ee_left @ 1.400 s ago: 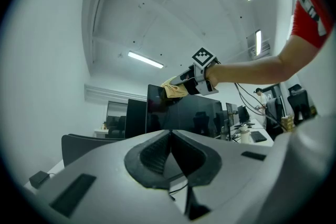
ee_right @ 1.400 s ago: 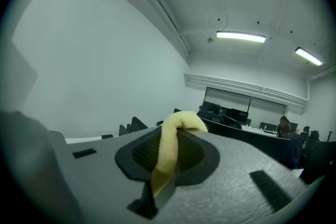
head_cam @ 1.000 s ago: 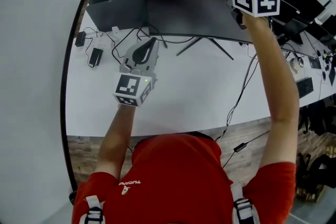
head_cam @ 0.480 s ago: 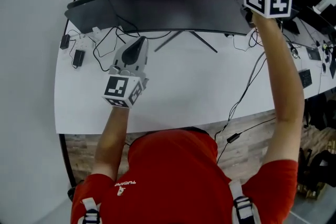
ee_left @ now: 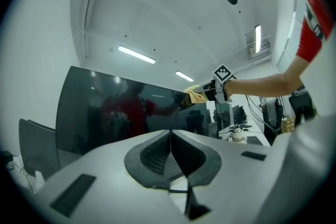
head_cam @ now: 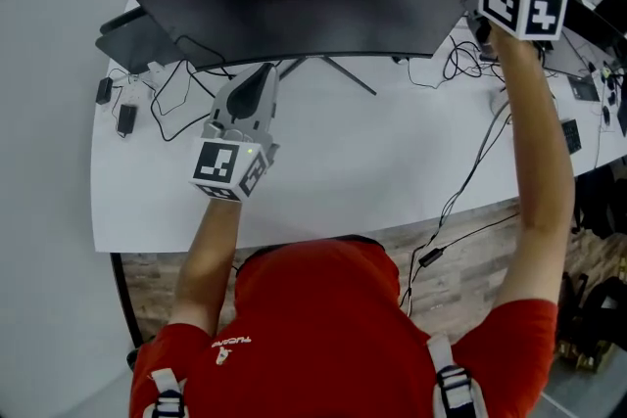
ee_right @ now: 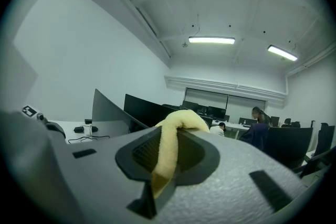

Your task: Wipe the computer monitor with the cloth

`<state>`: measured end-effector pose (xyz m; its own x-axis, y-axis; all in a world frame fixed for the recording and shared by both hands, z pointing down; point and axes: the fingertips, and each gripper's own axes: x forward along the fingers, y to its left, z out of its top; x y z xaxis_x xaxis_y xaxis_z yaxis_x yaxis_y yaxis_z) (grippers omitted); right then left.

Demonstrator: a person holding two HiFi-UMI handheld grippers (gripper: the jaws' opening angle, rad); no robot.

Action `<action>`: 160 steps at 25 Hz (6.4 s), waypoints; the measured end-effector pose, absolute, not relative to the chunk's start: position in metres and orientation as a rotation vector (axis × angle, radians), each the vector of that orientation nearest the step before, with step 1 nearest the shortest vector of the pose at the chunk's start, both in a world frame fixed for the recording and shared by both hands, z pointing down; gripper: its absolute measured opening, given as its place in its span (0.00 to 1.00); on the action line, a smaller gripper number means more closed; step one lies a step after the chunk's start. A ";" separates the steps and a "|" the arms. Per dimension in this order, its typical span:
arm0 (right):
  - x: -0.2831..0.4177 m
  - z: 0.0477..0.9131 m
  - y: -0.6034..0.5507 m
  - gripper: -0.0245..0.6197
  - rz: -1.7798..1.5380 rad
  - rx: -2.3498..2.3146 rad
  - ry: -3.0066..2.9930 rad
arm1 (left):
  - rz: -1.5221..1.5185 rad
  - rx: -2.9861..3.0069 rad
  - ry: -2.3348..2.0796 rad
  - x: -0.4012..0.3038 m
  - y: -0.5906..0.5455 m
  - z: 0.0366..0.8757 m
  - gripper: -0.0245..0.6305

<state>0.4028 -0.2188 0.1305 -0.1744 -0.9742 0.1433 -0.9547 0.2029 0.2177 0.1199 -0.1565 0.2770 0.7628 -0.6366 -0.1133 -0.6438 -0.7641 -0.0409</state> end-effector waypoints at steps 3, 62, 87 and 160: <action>0.434 0.132 -0.210 0.13 -0.111 1.855 -2.219 | 0.140 -2.878 1.030 0.145 -0.152 0.276 0.05; 0.553 0.313 -0.188 0.13 0.393 2.030 -2.369 | 0.006 -2.917 1.004 0.228 -0.153 0.326 0.05; 0.548 0.500 -0.184 0.13 0.705 2.006 -2.231 | -0.103 -2.893 1.072 0.210 -0.156 0.357 0.05; 0.117 0.519 -0.303 0.13 0.755 1.722 -2.497 | -0.070 -2.886 1.312 -0.094 -0.238 0.385 0.05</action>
<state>0.1173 -0.3027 0.5193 -0.3929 -0.8763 0.2788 -0.8840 0.2763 -0.3772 -0.0944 -0.2385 0.3849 0.6570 -0.7521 0.0522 -0.7534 -0.6575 0.0087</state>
